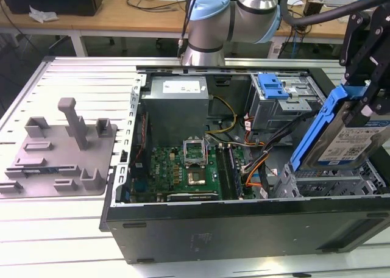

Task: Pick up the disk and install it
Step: 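Insert the disk into the insertion slot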

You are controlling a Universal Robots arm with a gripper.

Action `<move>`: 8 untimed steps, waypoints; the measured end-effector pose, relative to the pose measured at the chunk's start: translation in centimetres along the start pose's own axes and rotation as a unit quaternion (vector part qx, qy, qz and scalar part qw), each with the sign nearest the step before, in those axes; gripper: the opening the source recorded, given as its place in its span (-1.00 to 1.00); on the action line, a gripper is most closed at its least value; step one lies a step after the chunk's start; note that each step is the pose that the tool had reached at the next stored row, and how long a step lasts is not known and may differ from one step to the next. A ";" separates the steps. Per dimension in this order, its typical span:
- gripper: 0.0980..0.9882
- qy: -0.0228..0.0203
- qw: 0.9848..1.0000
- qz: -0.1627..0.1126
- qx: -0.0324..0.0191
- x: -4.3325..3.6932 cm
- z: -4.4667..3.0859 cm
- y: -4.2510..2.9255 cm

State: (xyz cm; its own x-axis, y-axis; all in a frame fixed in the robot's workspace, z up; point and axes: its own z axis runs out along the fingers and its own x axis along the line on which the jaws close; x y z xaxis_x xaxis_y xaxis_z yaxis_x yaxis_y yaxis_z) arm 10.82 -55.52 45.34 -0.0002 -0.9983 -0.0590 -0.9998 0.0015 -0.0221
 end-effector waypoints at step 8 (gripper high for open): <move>-0.39 0.000 1.000 0.000 0.000 0.04 0.75 -0.01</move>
State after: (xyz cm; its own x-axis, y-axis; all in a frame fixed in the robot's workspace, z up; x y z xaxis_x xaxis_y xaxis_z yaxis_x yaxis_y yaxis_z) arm 10.85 -55.52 44.59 -0.0003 -0.9983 -0.0585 -0.9998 0.0016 -0.0220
